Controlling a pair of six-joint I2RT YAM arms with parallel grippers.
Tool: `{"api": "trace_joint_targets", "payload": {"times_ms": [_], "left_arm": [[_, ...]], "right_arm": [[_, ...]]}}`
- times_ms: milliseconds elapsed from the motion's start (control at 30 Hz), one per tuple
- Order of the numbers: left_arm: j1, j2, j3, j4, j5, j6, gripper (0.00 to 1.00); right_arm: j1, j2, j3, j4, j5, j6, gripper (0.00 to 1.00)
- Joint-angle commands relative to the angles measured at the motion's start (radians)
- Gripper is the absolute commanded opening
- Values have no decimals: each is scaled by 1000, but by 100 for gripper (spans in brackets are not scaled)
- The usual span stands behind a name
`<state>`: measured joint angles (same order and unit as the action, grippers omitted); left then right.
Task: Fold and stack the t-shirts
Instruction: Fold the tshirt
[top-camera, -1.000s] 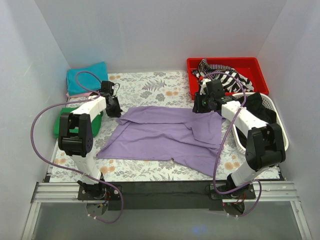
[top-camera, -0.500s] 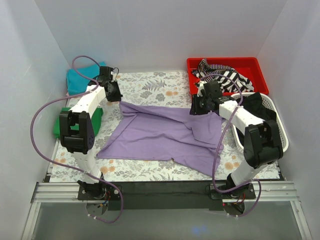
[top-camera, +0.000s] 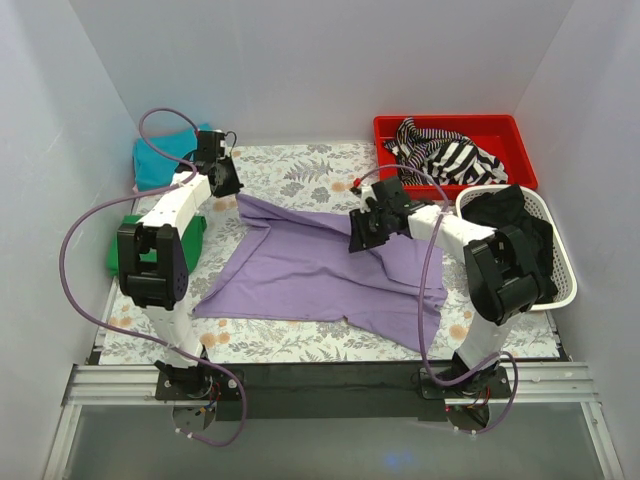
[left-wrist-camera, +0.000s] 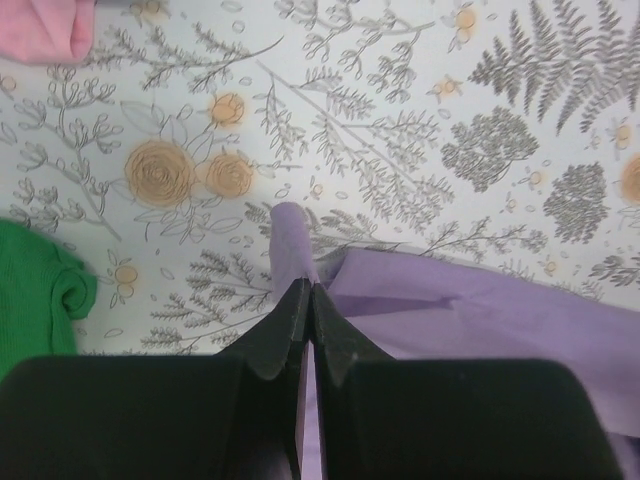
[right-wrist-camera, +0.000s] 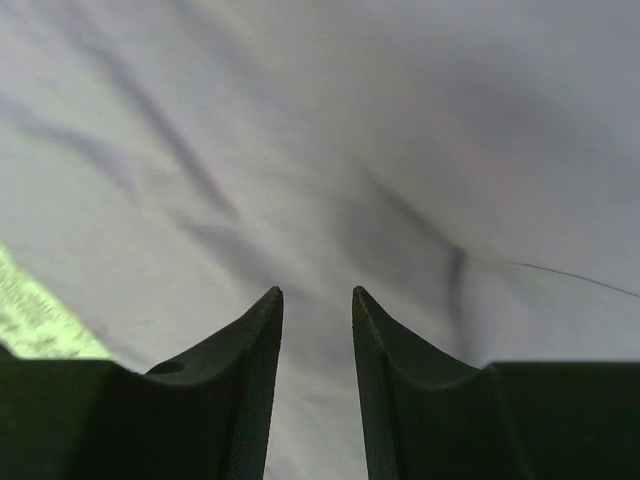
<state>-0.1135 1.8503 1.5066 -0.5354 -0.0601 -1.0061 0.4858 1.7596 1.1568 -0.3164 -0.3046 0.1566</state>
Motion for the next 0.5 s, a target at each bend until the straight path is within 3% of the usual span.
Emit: {"api": "trace_joint_targets", "payload": {"times_ms": [0, 200, 467], "left_arm": [[3, 12, 84, 34, 26, 12, 0], [3, 53, 122, 29, 60, 12, 0], [3, 41, 118, 104, 213, 15, 0]], "right_arm": [[97, -43, 76, 20, -116, 0, 42], [188, 43, 43, 232, -160, 53, 43], [221, 302, 216, 428, -166, 49, 44]]}}
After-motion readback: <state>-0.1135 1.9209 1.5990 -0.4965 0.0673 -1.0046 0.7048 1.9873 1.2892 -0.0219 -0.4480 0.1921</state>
